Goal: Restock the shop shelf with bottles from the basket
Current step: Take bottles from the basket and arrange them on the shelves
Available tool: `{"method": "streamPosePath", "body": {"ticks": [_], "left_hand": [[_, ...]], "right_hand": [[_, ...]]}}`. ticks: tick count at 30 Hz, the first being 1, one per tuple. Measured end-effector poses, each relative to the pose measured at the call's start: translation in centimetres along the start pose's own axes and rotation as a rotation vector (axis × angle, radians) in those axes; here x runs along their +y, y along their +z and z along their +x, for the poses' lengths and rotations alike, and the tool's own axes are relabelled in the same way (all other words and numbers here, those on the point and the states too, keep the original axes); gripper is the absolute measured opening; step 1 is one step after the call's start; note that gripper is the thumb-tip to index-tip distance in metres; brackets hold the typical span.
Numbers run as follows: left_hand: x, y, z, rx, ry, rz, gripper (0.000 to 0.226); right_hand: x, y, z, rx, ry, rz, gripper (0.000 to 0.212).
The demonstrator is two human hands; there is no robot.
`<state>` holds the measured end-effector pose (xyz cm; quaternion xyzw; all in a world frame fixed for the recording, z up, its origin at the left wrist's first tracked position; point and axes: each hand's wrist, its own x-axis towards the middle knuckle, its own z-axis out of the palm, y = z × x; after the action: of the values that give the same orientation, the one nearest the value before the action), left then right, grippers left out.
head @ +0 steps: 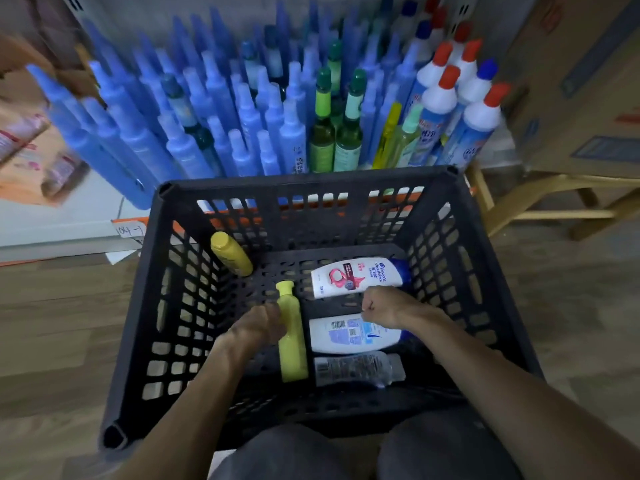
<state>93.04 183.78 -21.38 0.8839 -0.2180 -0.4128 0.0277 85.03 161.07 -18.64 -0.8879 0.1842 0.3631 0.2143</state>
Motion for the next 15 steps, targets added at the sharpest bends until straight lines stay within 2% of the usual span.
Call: {"method": "streamPosePath", "body": {"ticks": [3,6,7,11,15], "left_hand": [[0.1,-0.7,-0.1,-0.031,-0.109,0.035,0.042],[0.4,-1.2,0.5,0.009,-0.100,-0.025,0.045],[0.5,-1.2,0.7,0.046,-0.097,-0.047,0.045],[0.5,-0.2,1.3,0.208,-0.114,-0.121,0.044],[1.2,0.1,1.5,0.242,-0.047,-0.148,0.047]], "right_hand": [[0.9,0.6,-0.2,0.024,0.037,-0.048,0.037],[1.1,0.5,0.1,-0.005,0.044,-0.099,0.012],[1.4,0.5,0.5,-0.010,0.035,-0.097,0.011],[1.8,1.1,1.5,0.030,0.026,-0.141,0.044],[1.8,1.6,2.0,-0.033,0.035,-0.194,0.063]]}}
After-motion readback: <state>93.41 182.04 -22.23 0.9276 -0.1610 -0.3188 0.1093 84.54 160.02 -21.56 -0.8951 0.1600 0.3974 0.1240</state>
